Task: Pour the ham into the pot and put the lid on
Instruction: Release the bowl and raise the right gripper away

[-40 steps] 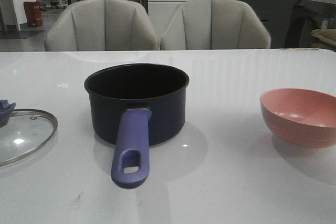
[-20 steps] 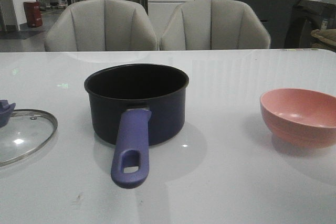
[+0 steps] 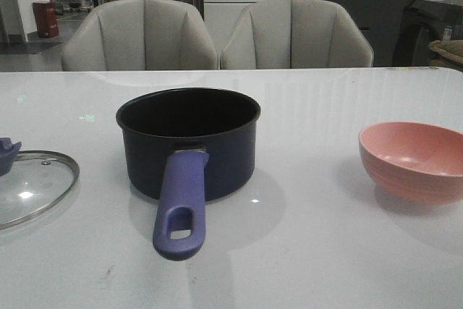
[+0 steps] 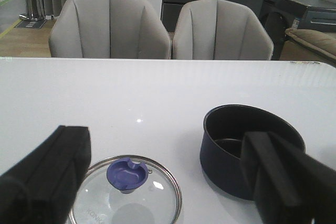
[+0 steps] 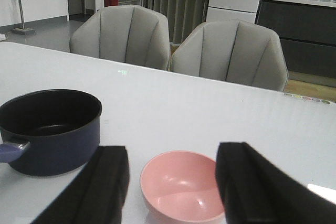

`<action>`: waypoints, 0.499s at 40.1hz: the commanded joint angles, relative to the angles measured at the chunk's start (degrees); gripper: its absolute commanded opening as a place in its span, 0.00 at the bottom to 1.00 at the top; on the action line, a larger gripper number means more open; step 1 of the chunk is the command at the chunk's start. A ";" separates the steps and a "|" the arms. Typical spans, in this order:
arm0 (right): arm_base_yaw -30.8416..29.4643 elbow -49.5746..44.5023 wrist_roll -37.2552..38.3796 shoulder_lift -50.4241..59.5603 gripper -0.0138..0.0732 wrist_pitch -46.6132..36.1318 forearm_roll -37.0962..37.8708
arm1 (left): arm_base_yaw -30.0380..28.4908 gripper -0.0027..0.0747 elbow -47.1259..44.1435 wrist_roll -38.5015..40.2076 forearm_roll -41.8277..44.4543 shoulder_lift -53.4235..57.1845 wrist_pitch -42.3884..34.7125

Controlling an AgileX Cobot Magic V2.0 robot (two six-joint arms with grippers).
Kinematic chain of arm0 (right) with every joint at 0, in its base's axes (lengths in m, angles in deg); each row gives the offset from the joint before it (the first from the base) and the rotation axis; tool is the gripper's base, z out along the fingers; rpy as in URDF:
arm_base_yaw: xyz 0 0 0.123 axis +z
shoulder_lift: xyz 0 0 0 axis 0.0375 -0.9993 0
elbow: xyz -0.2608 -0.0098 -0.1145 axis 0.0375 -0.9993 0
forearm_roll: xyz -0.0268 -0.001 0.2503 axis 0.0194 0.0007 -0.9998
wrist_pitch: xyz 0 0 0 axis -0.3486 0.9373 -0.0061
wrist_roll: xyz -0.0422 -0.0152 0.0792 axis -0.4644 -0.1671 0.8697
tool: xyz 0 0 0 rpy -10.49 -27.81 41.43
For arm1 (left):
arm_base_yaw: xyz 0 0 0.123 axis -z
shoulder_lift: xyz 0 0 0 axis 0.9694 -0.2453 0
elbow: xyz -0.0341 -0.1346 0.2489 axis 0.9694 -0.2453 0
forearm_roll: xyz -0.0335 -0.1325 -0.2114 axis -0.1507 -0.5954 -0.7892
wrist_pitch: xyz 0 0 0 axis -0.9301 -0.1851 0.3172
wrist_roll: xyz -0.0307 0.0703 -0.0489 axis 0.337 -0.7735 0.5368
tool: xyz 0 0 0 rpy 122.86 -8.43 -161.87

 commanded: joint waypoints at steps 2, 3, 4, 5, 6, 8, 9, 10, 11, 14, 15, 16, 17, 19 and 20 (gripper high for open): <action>0.26 1.59 -0.47 -0.78 0.71 -5.01 -0.46 | 0.35 0.83 1.43 0.21 -0.40 -0.79 -4.69; 0.26 1.59 -0.47 -0.78 0.71 -5.01 -0.46 | 0.35 0.83 1.43 0.21 -0.40 -0.79 -4.69; 0.26 1.59 -0.47 -0.78 0.71 -4.95 -0.46 | 0.35 0.83 1.43 0.21 -0.40 -0.79 -4.69; 0.26 1.59 -0.47 -0.78 0.71 -4.89 -0.46 | 0.35 0.83 1.43 0.21 -0.40 -0.79 -4.69; 0.26 1.59 -0.47 -0.78 0.70 -4.89 -0.46 | 0.35 0.83 1.43 0.21 -0.40 -0.79 -4.69; 0.26 1.59 -0.47 -0.78 0.68 -4.73 -0.46 | 0.35 0.83 1.43 0.21 -0.40 -0.79 -4.69; 0.26 1.59 -0.47 -0.78 0.66 -4.68 -0.46 | 0.35 0.83 1.43 0.21 -0.40 -0.79 -4.69; 0.26 1.59 -0.47 -0.78 0.64 -4.56 -0.46 | 0.35 0.83 1.43 0.21 -0.40 -0.79 -4.69; 0.26 1.59 -0.47 -0.78 0.61 -4.56 -0.46 | 0.35 0.83 1.43 0.21 -0.40 -0.79 -4.69; 0.26 1.59 -0.47 -0.78 0.52 -4.28 -0.46 | 0.35 0.83 1.43 0.21 -0.40 -0.79 -4.69; 0.26 1.59 -0.47 -0.78 0.47 -4.26 -0.46 | 0.35 0.83 1.43 0.21 -0.40 -0.79 -4.69; 0.26 1.59 -0.47 -0.78 0.42 -4.13 -0.46 | 0.35 0.83 1.43 0.21 -0.40 -0.79 -4.69; 0.26 1.59 -0.47 -0.78 0.38 -4.08 -0.46 | 0.35 0.83 1.43 0.21 -0.40 -0.79 -4.69; 0.26 1.59 -0.47 -0.78 0.30 -3.95 -0.46 | 0.35 0.83 1.43 0.21 -0.40 -0.79 -4.69; 0.26 1.59 -0.47 -0.78 0.32 -3.95 -0.46 | 0.35 0.83 1.43 0.21 -0.40 -0.79 -4.69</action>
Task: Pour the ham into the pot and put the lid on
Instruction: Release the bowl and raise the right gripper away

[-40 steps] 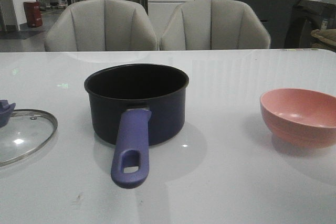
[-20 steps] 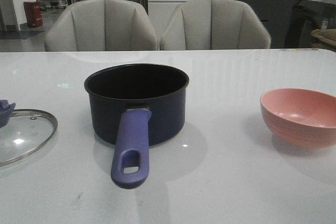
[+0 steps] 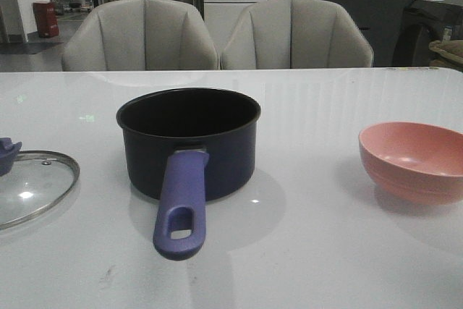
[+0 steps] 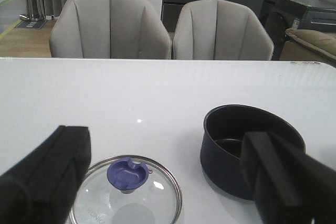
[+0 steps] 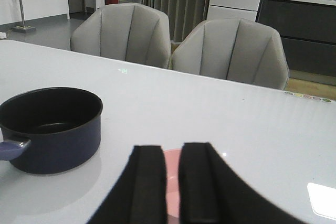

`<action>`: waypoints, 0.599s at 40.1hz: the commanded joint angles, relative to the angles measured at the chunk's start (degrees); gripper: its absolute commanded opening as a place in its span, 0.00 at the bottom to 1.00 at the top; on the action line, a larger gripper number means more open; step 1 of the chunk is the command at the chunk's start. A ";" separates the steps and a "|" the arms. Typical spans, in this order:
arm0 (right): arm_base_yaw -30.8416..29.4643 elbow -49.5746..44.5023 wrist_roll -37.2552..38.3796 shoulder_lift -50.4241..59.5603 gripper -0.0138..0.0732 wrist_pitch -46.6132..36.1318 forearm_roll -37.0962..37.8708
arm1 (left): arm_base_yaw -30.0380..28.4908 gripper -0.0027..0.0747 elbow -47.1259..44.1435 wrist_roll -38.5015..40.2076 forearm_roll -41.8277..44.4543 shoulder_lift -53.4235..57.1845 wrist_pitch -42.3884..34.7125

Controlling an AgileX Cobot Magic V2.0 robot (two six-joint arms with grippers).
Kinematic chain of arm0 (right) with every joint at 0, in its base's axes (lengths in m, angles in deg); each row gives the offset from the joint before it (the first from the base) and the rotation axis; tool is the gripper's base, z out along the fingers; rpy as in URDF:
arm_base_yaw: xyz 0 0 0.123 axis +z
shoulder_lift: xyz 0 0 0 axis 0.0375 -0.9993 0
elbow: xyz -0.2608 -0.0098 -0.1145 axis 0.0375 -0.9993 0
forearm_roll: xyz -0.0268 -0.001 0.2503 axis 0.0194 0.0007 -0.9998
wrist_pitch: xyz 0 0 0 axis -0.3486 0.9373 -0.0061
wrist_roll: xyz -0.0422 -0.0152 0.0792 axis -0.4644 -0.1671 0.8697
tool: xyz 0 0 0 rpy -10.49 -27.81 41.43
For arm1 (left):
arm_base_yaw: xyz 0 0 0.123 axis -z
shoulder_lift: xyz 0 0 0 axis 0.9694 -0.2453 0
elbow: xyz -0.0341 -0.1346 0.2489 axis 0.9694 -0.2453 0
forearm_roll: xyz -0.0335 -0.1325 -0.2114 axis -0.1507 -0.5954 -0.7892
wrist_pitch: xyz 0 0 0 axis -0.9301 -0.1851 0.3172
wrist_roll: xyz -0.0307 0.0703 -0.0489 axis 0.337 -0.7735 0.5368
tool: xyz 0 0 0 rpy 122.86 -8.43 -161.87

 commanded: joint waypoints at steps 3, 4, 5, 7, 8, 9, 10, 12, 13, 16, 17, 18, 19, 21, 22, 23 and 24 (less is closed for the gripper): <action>0.26 1.59 -0.47 -0.78 0.33 -4.16 -0.46 | 0.35 0.83 1.43 0.21 -0.40 -0.79 -4.69; 0.26 1.59 -0.47 -0.78 0.33 -4.16 -0.46 | 0.35 0.83 1.43 0.21 -0.40 -0.79 -4.69; 0.26 1.59 -0.47 -0.78 0.33 -4.16 -0.46 | 0.35 0.83 1.43 0.21 -0.40 -0.79 -4.69; 0.26 1.59 -0.47 -0.78 0.33 -4.16 -0.46 | 0.35 0.83 1.43 0.21 -0.40 -0.79 -4.69; 0.26 1.59 -0.47 -0.78 0.33 -4.16 -0.46 | 0.35 0.83 1.43 0.21 -0.40 -0.79 -4.69; 0.26 1.59 -0.47 -0.78 0.33 -4.16 -0.46 | 0.35 0.83 1.43 0.21 -0.40 -0.79 -4.69; 0.26 1.59 -0.47 -0.78 0.33 -4.16 -0.46 | 0.35 0.83 1.43 0.21 -0.40 -0.79 -4.69; 0.26 1.59 -0.47 -0.78 0.33 -4.16 -0.46 | 0.35 0.83 1.43 0.21 -0.40 -0.79 -4.69; 0.26 1.59 -0.47 -0.78 0.33 -4.22 -0.46 | 0.35 0.83 1.43 0.21 -0.40 -0.79 -4.69; 0.26 1.59 -0.47 -0.78 0.33 -4.22 -0.46 | 0.35 0.83 1.43 0.21 -0.40 -0.79 -4.73; 0.26 1.59 -0.47 -0.78 0.33 -4.22 -0.46 | 0.35 0.83 1.43 0.21 -0.40 -0.79 -4.73; 0.26 1.59 -0.47 -0.78 0.33 -4.22 -0.46 | 0.35 0.83 1.43 0.21 -0.40 -0.79 -4.73; 0.26 1.59 -0.47 -0.78 0.33 -4.22 -0.46 | 0.35 0.83 1.43 0.21 -0.40 -0.79 -4.73; 0.26 1.59 -0.47 -0.78 0.33 -4.22 -0.46 | 0.35 0.83 1.43 0.31 -0.40 -0.79 -4.85; 0.26 1.59 -0.47 -0.78 0.33 -4.22 -0.46 | 0.35 0.83 1.43 0.31 -0.40 -0.79 -5.02; 0.26 1.59 -0.47 -0.78 0.33 -4.22 -0.46 | 0.35 0.83 1.43 0.31 -0.40 -0.79 -5.00; 0.26 1.59 -0.47 -0.78 0.33 -4.22 -0.46 | 0.35 0.83 1.43 0.31 -0.40 -0.79 -5.48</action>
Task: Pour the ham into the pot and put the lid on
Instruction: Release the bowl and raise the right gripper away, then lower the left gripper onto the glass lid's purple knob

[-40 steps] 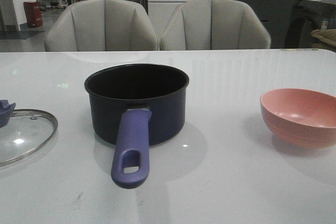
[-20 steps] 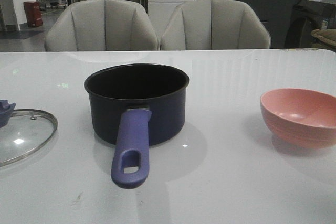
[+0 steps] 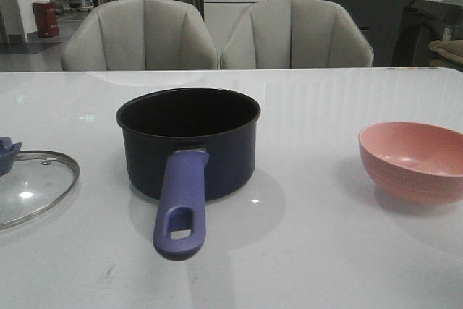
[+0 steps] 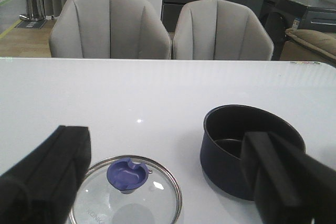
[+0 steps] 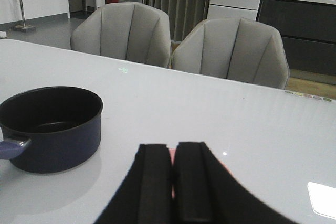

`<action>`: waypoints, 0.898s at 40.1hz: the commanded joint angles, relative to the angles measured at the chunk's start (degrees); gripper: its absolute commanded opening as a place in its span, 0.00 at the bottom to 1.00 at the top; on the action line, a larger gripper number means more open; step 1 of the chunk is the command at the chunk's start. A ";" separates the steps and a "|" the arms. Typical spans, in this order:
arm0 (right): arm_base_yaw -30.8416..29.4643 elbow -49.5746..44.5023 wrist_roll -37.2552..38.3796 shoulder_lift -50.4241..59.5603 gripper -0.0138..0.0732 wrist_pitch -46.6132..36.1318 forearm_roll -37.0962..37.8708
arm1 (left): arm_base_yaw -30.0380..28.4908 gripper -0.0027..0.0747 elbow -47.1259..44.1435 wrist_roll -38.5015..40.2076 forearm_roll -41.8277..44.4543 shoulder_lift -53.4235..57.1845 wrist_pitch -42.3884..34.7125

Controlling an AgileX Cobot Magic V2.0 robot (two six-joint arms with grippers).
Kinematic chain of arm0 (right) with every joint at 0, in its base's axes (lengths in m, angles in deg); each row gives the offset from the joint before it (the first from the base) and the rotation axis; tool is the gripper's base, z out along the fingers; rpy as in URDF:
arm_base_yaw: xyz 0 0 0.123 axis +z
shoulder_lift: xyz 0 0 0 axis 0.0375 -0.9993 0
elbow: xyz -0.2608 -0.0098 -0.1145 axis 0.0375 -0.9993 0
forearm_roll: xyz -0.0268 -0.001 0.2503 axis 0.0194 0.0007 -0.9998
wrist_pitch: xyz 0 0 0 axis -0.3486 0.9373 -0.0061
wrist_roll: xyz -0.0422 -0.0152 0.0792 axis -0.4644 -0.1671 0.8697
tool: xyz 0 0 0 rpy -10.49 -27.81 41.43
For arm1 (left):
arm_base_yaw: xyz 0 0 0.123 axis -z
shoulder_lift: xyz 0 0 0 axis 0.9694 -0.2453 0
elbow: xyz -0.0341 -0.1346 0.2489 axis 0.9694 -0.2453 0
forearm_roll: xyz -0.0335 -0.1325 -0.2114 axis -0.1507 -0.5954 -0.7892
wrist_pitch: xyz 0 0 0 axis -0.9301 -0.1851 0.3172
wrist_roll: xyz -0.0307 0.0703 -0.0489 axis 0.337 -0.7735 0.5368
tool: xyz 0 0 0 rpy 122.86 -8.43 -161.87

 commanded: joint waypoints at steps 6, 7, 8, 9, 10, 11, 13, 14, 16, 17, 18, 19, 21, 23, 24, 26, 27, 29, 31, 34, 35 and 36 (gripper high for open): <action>0.26 1.59 -0.47 -0.78 0.33 -4.33 -0.46 | 0.35 0.83 1.43 0.31 -0.05 -0.79 -8.14; 0.26 1.59 -0.47 -0.78 0.33 -4.33 -0.46 | 0.35 0.83 1.43 0.31 -0.05 -0.79 -8.66; 0.26 1.59 -0.47 -0.78 0.33 -4.33 -0.46 | 0.35 0.83 1.43 0.31 -0.05 -0.79 -9.18; 0.26 1.59 -0.47 -0.78 0.33 -4.33 -0.46 | 0.35 0.83 1.43 0.31 -0.19 -0.79 -9.29; 0.26 1.59 -0.47 -0.78 0.33 -4.33 -0.46 | 0.35 0.83 1.43 0.31 -0.65 -0.79 -9.17; 0.26 1.59 -0.47 -0.78 0.33 -4.33 -0.46 | 0.35 0.83 1.43 0.31 -1.10 -0.79 -9.04; 0.26 1.59 -0.47 -0.78 0.33 -4.33 -0.46 | 0.35 0.83 1.43 0.31 -1.21 -1.33 -8.82; 0.26 1.59 -0.47 -0.73 0.33 -4.33 -0.46 | 0.35 0.83 1.53 0.31 -1.21 -1.82 -8.67; 0.26 1.59 -0.47 -0.73 0.33 -4.33 -0.46 | 0.35 0.83 2.06 0.31 -1.21 -2.94 -7.71; 0.26 1.59 -0.47 -0.73 0.33 -4.33 -0.46 | 0.35 0.83 2.47 0.31 -1.36 -3.78 -7.00; 0.26 1.59 -0.47 -0.73 0.33 -4.33 -0.46 | 0.35 0.83 3.20 0.31 -1.50 -4.48 -6.48; 0.26 1.59 -0.47 -0.73 0.33 -4.33 -0.46 | 0.35 0.83 4.10 0.31 -1.50 -5.57 -5.74; 0.26 1.59 -0.47 -0.73 0.33 -4.33 -0.46 | 0.35 0.83 5.98 0.31 -1.50 -7.74 -4.51; 0.26 1.59 -0.47 -0.73 0.33 -4.33 -0.46 | 0.35 0.83 8.60 0.31 -1.50 -10.72 -2.56; 0.26 1.59 -0.47 -0.73 0.33 -4.33 -0.46 | 0.35 0.83 9.64 0.31 -1.50 -11.99 -1.32; 0.26 1.59 -0.47 -0.73 0.33 -4.33 -0.46 | 0.35 0.83 12.01 0.31 -1.25 -15.22 0.76; 0.26 1.59 -0.47 -0.73 0.33 -4.33 -0.46 | 0.35 0.83 13.34 0.31 -0.97 -17.15 1.75; 0.26 1.59 -0.47 -0.73 0.33 -4.33 -0.46 | 0.35 0.83 15.74 0.31 -0.15 -21.16 4.00; 0.26 1.59 -0.47 -0.73 0.33 -4.33 -0.46 | 0.35 0.83 17.39 0.31 1.12 -24.51 5.22; 0.26 1.59 -0.47 -0.73 0.33 -4.33 -0.46 | 0.35 0.84 19.41 0.31 2.03 -29.50 6.11; 0.26 1.59 -0.47 -0.73 0.33 -4.33 -0.46 | 0.35 0.84 19.98 0.31 2.03 -30.83 6.11; 0.26 1.59 -0.47 -0.73 0.33 -4.33 -0.46 | 0.35 0.84 20.80 0.31 2.03 -32.56 6.26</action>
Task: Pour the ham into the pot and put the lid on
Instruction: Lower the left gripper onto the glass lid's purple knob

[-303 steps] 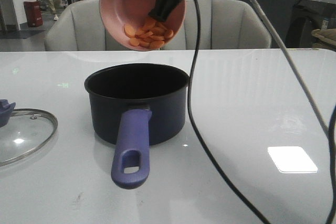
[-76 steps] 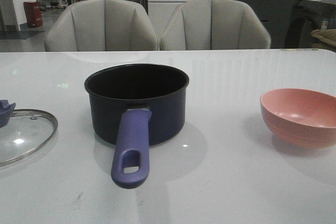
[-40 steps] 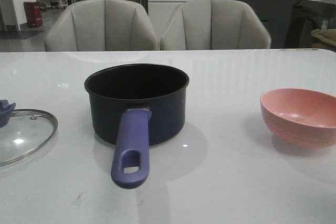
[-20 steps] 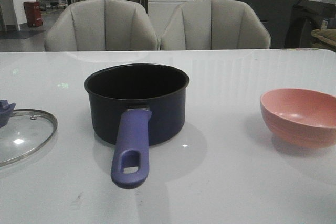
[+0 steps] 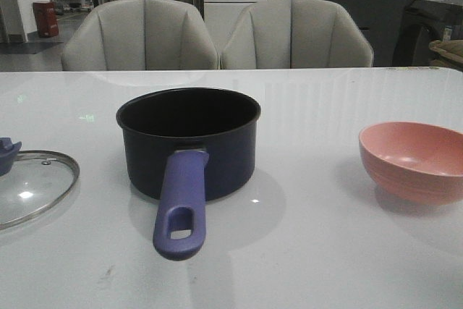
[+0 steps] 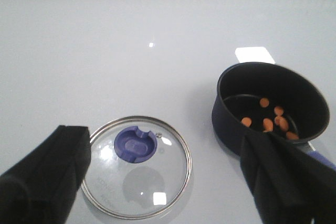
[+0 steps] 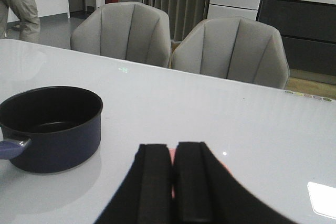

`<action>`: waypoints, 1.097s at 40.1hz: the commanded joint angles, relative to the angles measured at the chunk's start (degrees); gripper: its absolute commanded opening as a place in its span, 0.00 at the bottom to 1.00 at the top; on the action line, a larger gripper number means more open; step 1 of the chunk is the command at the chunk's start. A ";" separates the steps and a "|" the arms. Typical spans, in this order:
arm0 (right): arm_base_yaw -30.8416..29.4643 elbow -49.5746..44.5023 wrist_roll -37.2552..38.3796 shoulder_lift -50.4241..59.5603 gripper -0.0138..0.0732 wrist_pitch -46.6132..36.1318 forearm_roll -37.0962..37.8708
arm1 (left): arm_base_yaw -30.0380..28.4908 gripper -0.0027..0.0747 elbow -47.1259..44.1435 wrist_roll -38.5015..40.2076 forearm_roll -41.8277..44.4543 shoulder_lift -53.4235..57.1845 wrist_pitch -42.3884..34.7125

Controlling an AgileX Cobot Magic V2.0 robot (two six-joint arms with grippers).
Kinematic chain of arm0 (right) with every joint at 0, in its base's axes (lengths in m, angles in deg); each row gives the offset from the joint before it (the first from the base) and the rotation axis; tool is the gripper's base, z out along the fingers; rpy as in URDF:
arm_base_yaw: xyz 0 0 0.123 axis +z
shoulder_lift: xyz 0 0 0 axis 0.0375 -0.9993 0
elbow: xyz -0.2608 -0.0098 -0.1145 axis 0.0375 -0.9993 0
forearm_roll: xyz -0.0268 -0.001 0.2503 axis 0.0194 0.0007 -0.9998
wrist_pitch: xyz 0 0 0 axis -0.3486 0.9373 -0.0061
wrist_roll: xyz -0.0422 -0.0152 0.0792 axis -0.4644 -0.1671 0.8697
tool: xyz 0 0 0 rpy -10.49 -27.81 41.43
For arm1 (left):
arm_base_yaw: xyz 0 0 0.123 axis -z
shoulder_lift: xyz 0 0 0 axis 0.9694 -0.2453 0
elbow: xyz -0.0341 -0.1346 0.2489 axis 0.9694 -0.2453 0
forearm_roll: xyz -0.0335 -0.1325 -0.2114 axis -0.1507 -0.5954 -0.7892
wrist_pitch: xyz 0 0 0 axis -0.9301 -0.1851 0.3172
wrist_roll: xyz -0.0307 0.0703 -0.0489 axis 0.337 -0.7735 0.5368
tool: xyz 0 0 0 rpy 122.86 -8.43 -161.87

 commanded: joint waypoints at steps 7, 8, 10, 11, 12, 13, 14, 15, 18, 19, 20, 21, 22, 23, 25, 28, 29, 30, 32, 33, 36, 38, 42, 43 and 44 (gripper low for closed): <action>0.26 1.59 -0.47 -0.73 0.33 -4.35 -0.46 | 0.35 0.84 11.33 0.20 0.57 -16.00 3.34; 0.26 1.59 -0.47 -0.73 0.33 -4.35 -0.46 | 0.35 0.84 12.72 0.20 0.57 -17.84 4.57; 0.26 1.59 -0.47 -0.73 0.33 -4.35 -0.46 | 0.35 0.86 14.99 -0.23 0.57 -21.01 7.69; 0.26 1.59 -0.47 -0.73 0.33 -4.35 -0.46 | 0.35 0.87 16.12 -0.37 0.71 -22.85 8.72; 0.26 1.59 -0.47 -0.73 0.33 -4.35 -0.46 | 0.35 0.88 16.88 -0.37 1.29 -24.21 9.95; 0.26 1.59 -0.47 -0.73 0.33 -4.35 -0.46 | 0.35 0.88 17.77 -0.51 1.72 -26.01 10.74; 0.26 1.59 -0.47 -0.73 0.33 -4.35 -0.46 | 0.35 0.88 18.38 -0.51 2.34 -27.37 11.62; 0.26 1.59 -0.47 -0.73 0.33 -4.35 -0.46 | 0.35 0.88 19.12 -0.51 2.62 -29.14 12.14; 0.26 1.59 -0.47 -0.73 0.33 -4.35 -0.46 | 0.35 0.88 20.91 -0.51 2.88 -33.72 13.25; 0.26 1.59 -0.47 -0.73 0.33 -4.35 -0.46 | 0.35 0.88 21.42 -0.51 2.88 -34.90 13.68; 0.26 1.59 -0.47 -0.73 0.33 -4.35 -0.46 | 0.35 0.88 22.14 -0.51 2.88 -36.45 14.00; 0.26 1.59 -0.47 -0.73 0.33 -4.35 -0.46 | 0.35 0.88 22.65 -0.51 2.88 -37.56 14.12; 0.26 1.59 -0.47 -0.73 0.33 -4.35 -0.46 | 0.35 0.88 23.45 -0.53 2.88 -39.29 14.12; 0.26 1.59 -0.47 -0.73 0.33 -4.35 -0.46 | 0.35 0.88 23.95 -0.53 2.88 -40.22 14.12; 0.26 1.59 -0.47 -0.73 0.33 -4.35 -0.46 | 0.35 0.88 25.04 -0.53 2.88 -42.34 14.01; 0.26 1.59 -0.47 -0.73 0.33 -4.35 -0.46 | 0.35 0.88 27.01 -0.63 3.24 -45.39 14.30; 0.26 1.59 -0.47 -0.73 0.33 -4.35 -0.46 | 0.35 0.88 27.77 -0.63 3.38 -46.45 14.41; 0.26 1.59 -0.47 -0.73 0.33 -4.35 -0.46 | 0.35 0.88 28.35 -0.63 3.47 -47.19 14.71; 0.26 1.59 -0.47 -0.73 0.33 -4.35 -0.46 | 0.02 0.88 29.75 -0.63 3.62 -48.91 15.36; 0.26 1.59 -0.47 -0.73 0.33 -4.35 -0.46 | -0.25 0.88 30.58 -0.63 3.62 -49.93 15.76; 0.26 1.59 -0.47 -0.73 0.33 -4.35 -0.46 | -1.42 0.88 32.76 -0.75 2.93 -52.53 17.65; 0.26 1.59 -0.47 -0.73 0.33 -4.35 -0.46 | -2.46 0.88 34.17 -1.16 2.17 -54.22 19.19; 0.26 1.59 -0.47 -0.73 0.33 -4.35 -0.46 | -4.75 0.88 36.06 -2.98 -0.35 -57.28 20.91; 0.26 1.59 -0.47 -0.73 0.33 -4.35 -0.46 | -5.17 0.88 36.45 -3.65 -1.07 -58.07 21.28; 0.26 1.59 -0.47 -0.73 0.33 -4.35 -0.46 | -5.69 0.88 36.80 -4.26 -1.86 -58.81 21.61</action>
